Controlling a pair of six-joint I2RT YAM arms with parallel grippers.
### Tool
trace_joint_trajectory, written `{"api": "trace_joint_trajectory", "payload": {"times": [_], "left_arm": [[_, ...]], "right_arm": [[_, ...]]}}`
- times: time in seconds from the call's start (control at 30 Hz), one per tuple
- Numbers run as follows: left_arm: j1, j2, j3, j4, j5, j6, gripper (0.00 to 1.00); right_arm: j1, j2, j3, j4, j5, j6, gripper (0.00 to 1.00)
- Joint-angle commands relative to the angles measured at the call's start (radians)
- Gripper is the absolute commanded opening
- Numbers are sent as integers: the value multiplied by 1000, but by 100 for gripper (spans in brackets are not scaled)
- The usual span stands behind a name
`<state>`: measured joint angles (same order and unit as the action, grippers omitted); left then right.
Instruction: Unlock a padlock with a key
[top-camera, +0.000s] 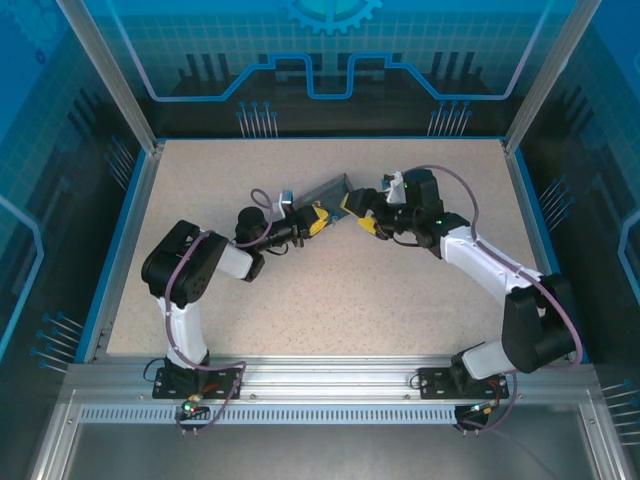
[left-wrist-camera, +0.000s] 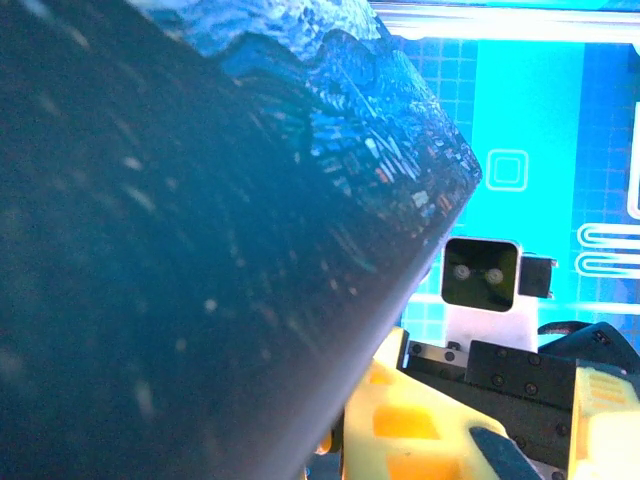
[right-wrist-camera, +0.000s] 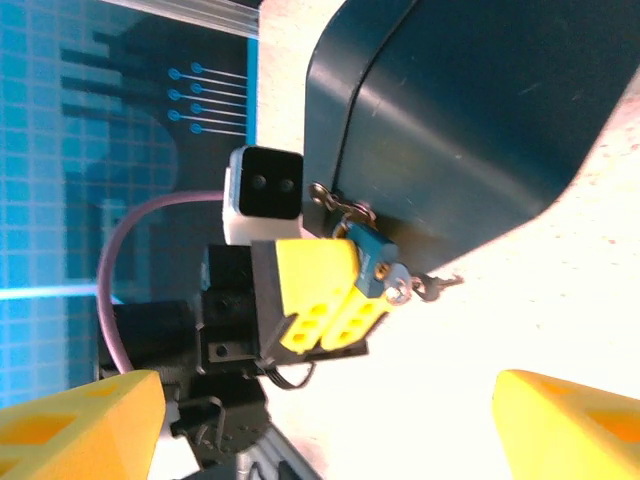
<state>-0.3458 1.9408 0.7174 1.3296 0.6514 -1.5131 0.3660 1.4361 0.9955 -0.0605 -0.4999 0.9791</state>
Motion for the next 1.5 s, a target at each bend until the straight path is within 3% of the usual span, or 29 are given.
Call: {"api": "trace_joint_trajectory", "payload": {"times": [0.0,0.2,0.3,0.43,0.6,0.8,1.07,1.47], "left_arm": [[14,6,2,21,14,41,0],[16,-17,2,-99,29,99,0],[16,-34,12,-190,42,139,0],[18,-32,23,-242,51,148,0],[18,-48,36,-323,57,148,0],[18,-114,80,-566,69,224,0],[18,-161,151,-785,98,281,0],[18,-186,219,-935,127,335,0]], "right_arm": [[0,-21,77,-250,41,-303,82],[92,-42,195,-438,288,-698,66],[147,-28,228,-466,384,-847,55],[206,8,232,-441,510,-966,48],[254,40,199,-368,577,-999,48],[316,106,216,-350,610,-1030,51],[338,212,278,-388,557,-1036,50],[326,279,292,-374,555,-1049,47]]}}
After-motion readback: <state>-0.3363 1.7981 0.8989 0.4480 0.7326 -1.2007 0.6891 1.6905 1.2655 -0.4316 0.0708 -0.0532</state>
